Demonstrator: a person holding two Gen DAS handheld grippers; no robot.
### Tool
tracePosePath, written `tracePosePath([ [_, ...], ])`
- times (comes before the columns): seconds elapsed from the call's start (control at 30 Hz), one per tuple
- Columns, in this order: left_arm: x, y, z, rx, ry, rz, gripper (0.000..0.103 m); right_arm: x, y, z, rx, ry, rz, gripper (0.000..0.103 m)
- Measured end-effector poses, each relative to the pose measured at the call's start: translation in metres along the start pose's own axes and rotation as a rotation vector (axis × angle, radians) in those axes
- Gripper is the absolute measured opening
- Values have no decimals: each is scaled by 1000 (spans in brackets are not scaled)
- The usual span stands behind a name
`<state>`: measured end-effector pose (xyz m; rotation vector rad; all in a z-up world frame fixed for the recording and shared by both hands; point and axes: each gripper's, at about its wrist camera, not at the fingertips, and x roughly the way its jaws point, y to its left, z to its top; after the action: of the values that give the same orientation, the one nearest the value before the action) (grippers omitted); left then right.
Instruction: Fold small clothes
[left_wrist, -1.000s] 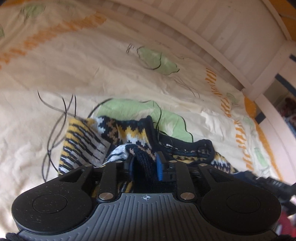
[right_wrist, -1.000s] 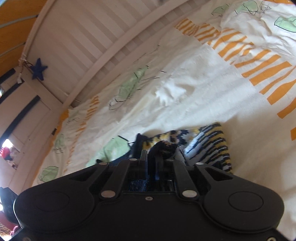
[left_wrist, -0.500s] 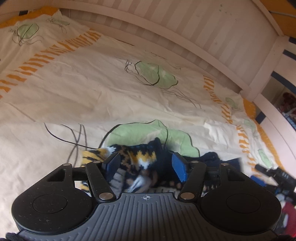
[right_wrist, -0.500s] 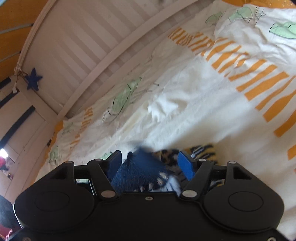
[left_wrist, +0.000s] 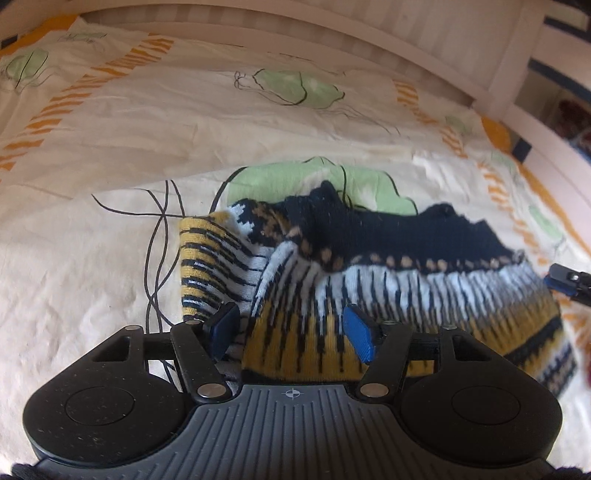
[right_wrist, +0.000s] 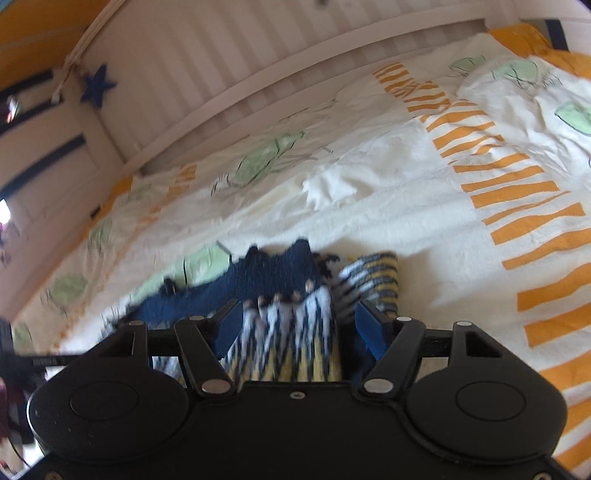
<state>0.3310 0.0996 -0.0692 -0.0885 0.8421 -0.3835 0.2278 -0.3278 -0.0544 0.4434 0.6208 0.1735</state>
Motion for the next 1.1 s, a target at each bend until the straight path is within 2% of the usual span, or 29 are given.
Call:
tracePosePath([
  [0.03, 0, -1, 0, 9, -2, 7, 58, 0, 2, -3, -18, 6, -2, 72],
  [0.07, 0, -3, -1, 18, -3, 6, 43, 0, 3, -5, -34, 10, -5, 72],
  [0.1, 1, -4, -2, 34, 1, 11, 16, -1, 4, -7, -48, 12, -7, 72],
  [0.13, 1, -7, -2, 53, 4, 43, 6, 0, 5, -8, -63, 16, -9, 72],
  [0.17, 0, -7, -2, 61, 1, 66, 6, 1, 6, -9, -73, 21, -10, 72],
  [0.37, -10, 7, -9, 5, -31, 56, 6, 3, 8, -13, -103, 33, -8, 70],
  [0.43, -12, 9, -10, -7, -39, 54, 6, 3, 12, -14, -132, 45, -10, 51],
  [0.47, -13, 10, -10, -15, -42, 53, 6, 4, 15, -15, -157, 56, -27, 26],
  [0.5, -13, 10, -10, -23, -42, 50, 6, 4, 18, -15, -178, 67, -44, 12],
  [0.63, -14, 12, -10, -22, -33, 67, 6, 5, 13, -13, -189, 82, -138, 9],
  [0.7, -13, 14, -10, -29, -25, 85, 6, 7, 8, -14, -164, 90, -153, 9],
  [0.83, -11, 13, -11, -26, -16, 123, 6, 9, 15, -15, -200, 93, -192, 9],
  [0.93, -10, 9, -11, 19, 0, 172, 6, 8, 14, -14, -195, 95, -210, 8],
  [1.03, -11, 12, -9, -3, 22, 219, 6, 8, 13, -13, -184, 95, -221, 8],
  [1.1, -10, 16, -7, -13, 51, 299, 4, 8, 14, -13, -178, 94, -229, 8],
])
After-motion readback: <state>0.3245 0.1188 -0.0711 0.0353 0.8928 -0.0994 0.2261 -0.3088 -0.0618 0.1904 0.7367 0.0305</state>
